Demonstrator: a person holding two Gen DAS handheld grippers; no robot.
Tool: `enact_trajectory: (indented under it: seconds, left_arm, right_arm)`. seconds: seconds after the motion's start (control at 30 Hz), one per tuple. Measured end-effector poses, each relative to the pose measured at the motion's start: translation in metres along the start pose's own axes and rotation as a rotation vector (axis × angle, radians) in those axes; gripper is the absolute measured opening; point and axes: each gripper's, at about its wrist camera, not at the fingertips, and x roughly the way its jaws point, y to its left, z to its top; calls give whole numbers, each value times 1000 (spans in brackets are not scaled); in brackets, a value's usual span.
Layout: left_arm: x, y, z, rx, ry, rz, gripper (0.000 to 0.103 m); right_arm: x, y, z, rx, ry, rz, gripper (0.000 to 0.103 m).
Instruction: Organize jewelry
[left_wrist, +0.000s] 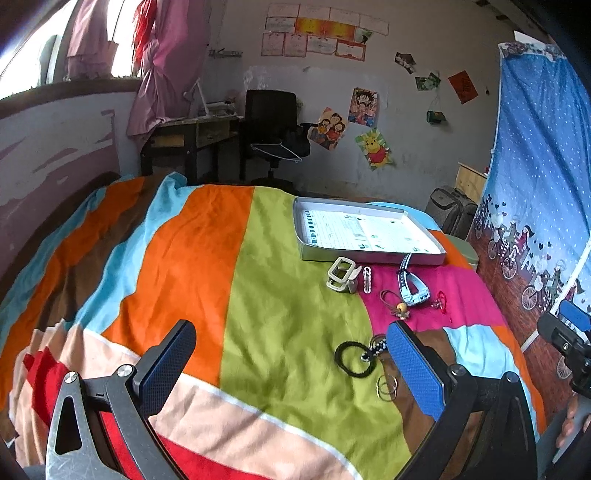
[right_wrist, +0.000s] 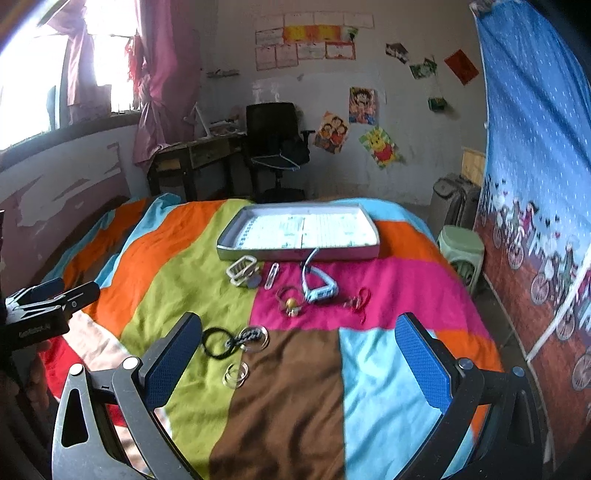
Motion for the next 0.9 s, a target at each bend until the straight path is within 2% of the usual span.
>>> enact_trajectory:
  seconds: [0.23, 0.5, 0.6, 0.73, 0.8, 0.87, 0.9]
  left_arm:
    - [45, -4, 17, -22, 35, -16, 103]
    - [95, -16, 13, 2, 56, -34, 101]
    - [109, -18, 6, 4, 67, -39, 97]
    - [121, -19, -3, 1, 73, -50, 89]
    - [125, -18, -10, 6, 88, -57, 85]
    - [130, -20, -17, 11, 112, -71, 80]
    - [133, -20, -20, 15, 131, -81, 75]
  right_arm:
    - [38, -13, 26, -19, 37, 84, 102]
    - [101, -14, 36, -35, 63, 138, 100]
    - [122, -11, 30, -45, 90, 158, 92]
    - [151, -11, 15, -21, 157, 182, 66]
    - [163, -10, 4, -23, 203, 193, 60]
    - [172, -6, -7, -41, 250, 206, 48]
    - [176, -3, -13, -59, 274, 213, 47]
